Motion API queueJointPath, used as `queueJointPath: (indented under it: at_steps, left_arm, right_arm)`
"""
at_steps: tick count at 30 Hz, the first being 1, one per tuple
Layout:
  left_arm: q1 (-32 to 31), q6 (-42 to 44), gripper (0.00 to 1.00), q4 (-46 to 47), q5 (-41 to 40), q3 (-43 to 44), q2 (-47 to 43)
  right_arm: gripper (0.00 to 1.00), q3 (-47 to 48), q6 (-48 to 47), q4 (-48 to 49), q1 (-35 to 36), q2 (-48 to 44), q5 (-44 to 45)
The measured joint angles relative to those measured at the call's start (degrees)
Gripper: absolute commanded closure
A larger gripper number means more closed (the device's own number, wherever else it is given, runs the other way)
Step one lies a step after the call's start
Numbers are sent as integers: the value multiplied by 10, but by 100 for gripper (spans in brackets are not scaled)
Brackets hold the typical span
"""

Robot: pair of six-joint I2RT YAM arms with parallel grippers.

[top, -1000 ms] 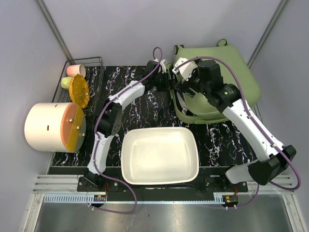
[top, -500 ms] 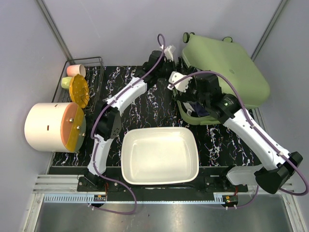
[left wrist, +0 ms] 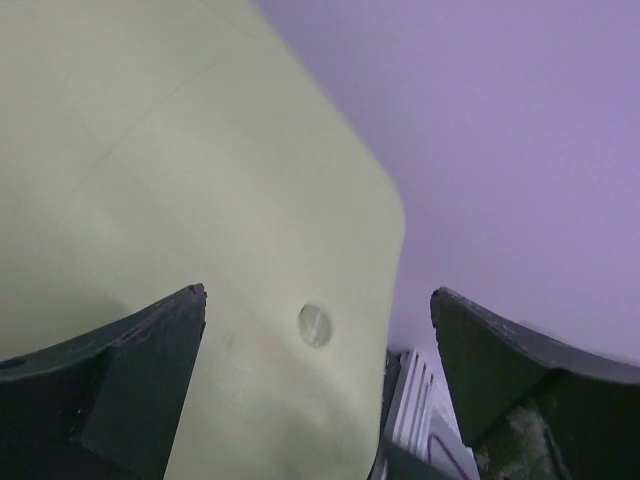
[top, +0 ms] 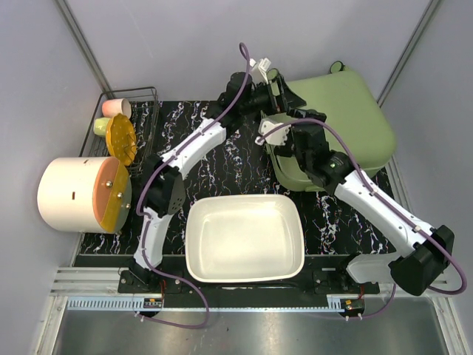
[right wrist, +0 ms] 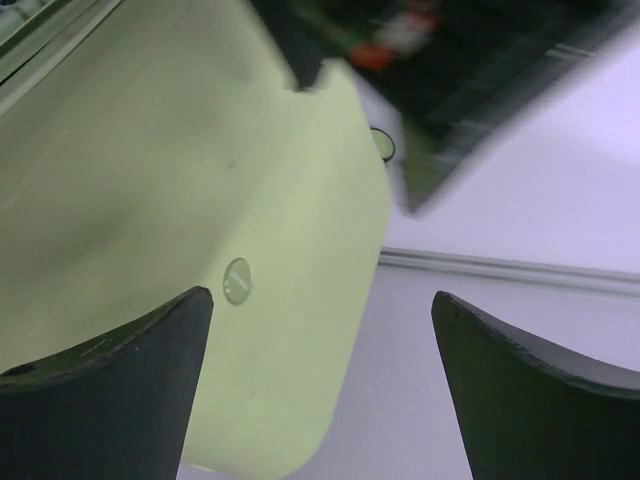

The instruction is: Open, take out, and arrange the luggage

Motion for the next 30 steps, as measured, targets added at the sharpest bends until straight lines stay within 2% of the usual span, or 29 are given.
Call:
queueJointPath:
  at_steps: [5,10,14,22,30]
  left_arm:
    - [31,-28,1,45,-2,-169,-57]
    - [82,-22,7,40,-16,-268,-72]
    - [96,-10,10,26,-19,-279,-72]
    - [73,0,16,27,-22,-279,-68]
    - [72,-7,21,25,-31,-279,-24]
  right_arm:
    - [0,83,58,-41,-18,16,-1]
    - [0,168,137,-101,-76,30,-27]
    - [0,177,168,-125,-87,32,-40]
    - [0,177,197,-161,-86,49,-55]
    - [0,177,204,-169,-86,49,-56]
